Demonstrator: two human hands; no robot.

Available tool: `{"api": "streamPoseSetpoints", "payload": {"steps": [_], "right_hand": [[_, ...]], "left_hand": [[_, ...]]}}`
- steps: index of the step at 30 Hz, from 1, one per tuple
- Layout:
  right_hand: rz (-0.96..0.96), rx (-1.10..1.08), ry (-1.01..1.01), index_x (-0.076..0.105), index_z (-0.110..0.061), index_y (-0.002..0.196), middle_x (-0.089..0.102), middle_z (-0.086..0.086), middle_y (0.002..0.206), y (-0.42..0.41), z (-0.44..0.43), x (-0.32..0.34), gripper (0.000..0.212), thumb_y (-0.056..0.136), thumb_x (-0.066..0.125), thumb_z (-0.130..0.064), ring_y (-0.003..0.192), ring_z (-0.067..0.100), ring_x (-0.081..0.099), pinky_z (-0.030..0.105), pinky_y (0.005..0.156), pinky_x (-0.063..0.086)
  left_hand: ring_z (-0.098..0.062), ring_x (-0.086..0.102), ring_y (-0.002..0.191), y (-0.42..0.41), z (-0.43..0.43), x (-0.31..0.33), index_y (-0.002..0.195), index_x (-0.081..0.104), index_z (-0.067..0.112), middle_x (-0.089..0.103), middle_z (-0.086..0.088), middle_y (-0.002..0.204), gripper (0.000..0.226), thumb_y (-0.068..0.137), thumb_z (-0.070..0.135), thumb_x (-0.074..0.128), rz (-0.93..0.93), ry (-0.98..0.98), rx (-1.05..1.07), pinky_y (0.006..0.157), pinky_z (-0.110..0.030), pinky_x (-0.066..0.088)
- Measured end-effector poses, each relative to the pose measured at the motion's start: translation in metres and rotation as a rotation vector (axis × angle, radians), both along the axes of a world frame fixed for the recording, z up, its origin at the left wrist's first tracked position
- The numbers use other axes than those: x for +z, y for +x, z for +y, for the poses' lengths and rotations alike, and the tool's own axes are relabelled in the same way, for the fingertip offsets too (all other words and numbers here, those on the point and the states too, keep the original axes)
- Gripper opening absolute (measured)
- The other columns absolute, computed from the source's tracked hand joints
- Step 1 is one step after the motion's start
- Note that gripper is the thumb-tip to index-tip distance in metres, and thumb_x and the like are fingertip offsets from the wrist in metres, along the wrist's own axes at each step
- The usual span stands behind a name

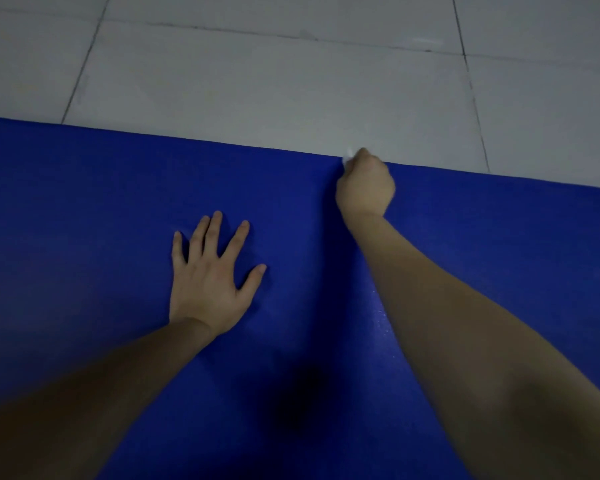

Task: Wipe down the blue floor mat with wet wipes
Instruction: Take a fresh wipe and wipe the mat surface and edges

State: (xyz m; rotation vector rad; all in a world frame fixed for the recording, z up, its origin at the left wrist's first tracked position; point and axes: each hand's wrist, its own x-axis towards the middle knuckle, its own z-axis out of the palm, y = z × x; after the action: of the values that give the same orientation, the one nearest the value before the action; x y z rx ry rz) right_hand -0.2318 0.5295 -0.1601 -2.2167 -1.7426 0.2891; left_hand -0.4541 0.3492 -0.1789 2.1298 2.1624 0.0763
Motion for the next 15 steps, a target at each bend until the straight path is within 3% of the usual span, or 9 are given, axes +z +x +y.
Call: {"api": "streamPoseSetpoints", "payload": {"steps": [4,7,9,11,13,15], "right_hand": [[0.023,0.189,-0.058,0.052,-0.016,0.091,0.052,-0.002,0.085,-0.053,-0.004,0.006,0.019,0.107,0.045,-0.025,0.068,0.015,0.049,0.027,0.046,0.024],[0.183,0.325,-0.092,0.056,-0.008,0.084,0.062,0.001,0.076,-0.06,-0.011,0.013,0.037,0.106,0.045,-0.036,0.063,0.02,0.057,0.033,0.047,0.039],[0.369,0.347,-0.121,0.063,-0.008,0.099,0.065,0.003,0.073,-0.043,-0.016,0.023,0.036,0.105,0.046,-0.038,0.066,0.024,0.062,0.04,0.055,0.049],[0.37,0.327,-0.131,0.058,-0.013,0.119,0.062,0.002,0.073,-0.012,-0.024,0.031,0.03,0.104,0.048,-0.038,0.069,0.025,0.061,0.04,0.056,0.046],[0.195,0.228,-0.232,0.049,-0.012,0.125,0.062,0.005,0.093,0.031,-0.032,0.036,0.047,0.096,0.058,-0.049,0.085,0.029,0.062,0.035,0.061,0.042],[-0.033,0.155,-0.528,0.038,-0.01,0.137,0.053,0.012,0.129,0.064,-0.042,0.04,0.094,0.075,0.072,-0.071,0.111,0.033,0.058,0.041,0.077,0.049]], "left_hand": [[-0.028,0.009,0.156,0.0,0.0,-0.001,0.162,0.021,0.033,0.015,-0.011,0.169,0.073,0.098,0.069,0.022,-0.004,0.004,0.0,0.123,-0.061,0.01],[-0.028,0.009,0.156,0.0,0.0,-0.001,0.162,0.019,0.034,0.014,-0.01,0.169,0.073,0.099,0.069,0.021,0.017,-0.01,0.001,0.123,-0.061,0.01],[-0.028,0.009,0.156,0.0,0.0,-0.002,0.162,0.018,0.034,0.013,-0.01,0.169,0.073,0.099,0.07,0.021,0.025,-0.015,0.0,0.123,-0.061,0.011],[-0.028,0.009,0.156,-0.001,-0.001,-0.002,0.162,0.018,0.034,0.013,-0.01,0.169,0.073,0.099,0.07,0.02,0.022,-0.021,-0.001,0.123,-0.061,0.011],[-0.028,0.01,0.156,-0.001,-0.002,-0.002,0.162,0.018,0.034,0.014,-0.01,0.169,0.073,0.098,0.071,0.02,0.006,-0.019,-0.002,0.123,-0.061,0.01],[-0.028,0.01,0.156,0.0,0.0,-0.001,0.162,0.018,0.034,0.014,-0.01,0.169,0.073,0.099,0.07,0.021,-0.015,-0.016,0.004,0.123,-0.061,0.009]]}}
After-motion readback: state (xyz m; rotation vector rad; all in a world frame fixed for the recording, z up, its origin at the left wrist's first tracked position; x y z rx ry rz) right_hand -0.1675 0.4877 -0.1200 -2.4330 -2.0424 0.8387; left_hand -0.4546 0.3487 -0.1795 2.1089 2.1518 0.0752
